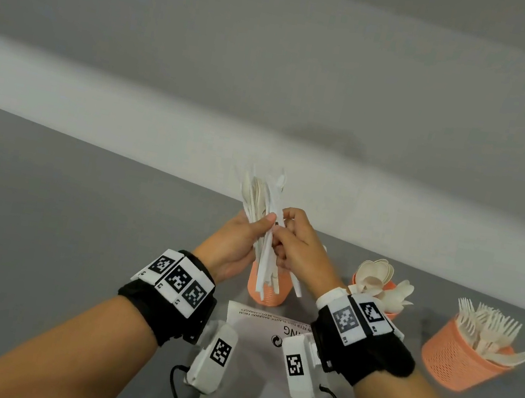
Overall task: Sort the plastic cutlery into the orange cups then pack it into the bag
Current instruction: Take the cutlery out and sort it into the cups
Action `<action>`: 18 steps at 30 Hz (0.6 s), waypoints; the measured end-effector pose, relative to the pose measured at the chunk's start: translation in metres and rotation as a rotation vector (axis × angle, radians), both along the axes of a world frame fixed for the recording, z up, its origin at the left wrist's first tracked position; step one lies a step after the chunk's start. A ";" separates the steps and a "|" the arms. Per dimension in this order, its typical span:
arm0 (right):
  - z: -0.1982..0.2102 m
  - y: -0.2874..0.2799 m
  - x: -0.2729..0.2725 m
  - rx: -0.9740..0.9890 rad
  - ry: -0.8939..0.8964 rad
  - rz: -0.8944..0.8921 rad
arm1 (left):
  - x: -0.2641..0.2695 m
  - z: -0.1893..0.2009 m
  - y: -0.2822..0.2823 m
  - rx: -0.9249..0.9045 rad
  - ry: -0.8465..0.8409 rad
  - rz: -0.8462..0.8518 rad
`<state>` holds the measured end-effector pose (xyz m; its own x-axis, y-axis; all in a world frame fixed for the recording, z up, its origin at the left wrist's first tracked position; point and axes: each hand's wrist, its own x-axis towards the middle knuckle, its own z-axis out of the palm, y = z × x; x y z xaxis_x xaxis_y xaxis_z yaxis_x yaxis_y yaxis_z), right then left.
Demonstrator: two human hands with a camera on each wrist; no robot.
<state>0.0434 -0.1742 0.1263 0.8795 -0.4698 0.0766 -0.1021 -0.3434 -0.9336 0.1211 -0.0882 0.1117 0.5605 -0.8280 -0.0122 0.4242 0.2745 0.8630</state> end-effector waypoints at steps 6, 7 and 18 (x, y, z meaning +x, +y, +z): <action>-0.007 -0.003 -0.004 -0.056 0.006 -0.008 | 0.001 -0.003 -0.001 -0.019 0.015 0.023; -0.007 -0.003 -0.004 -0.079 0.009 -0.014 | 0.000 -0.003 -0.001 -0.017 0.018 0.027; -0.011 -0.011 -0.004 -0.074 0.102 -0.019 | 0.001 -0.005 -0.001 0.012 0.028 0.013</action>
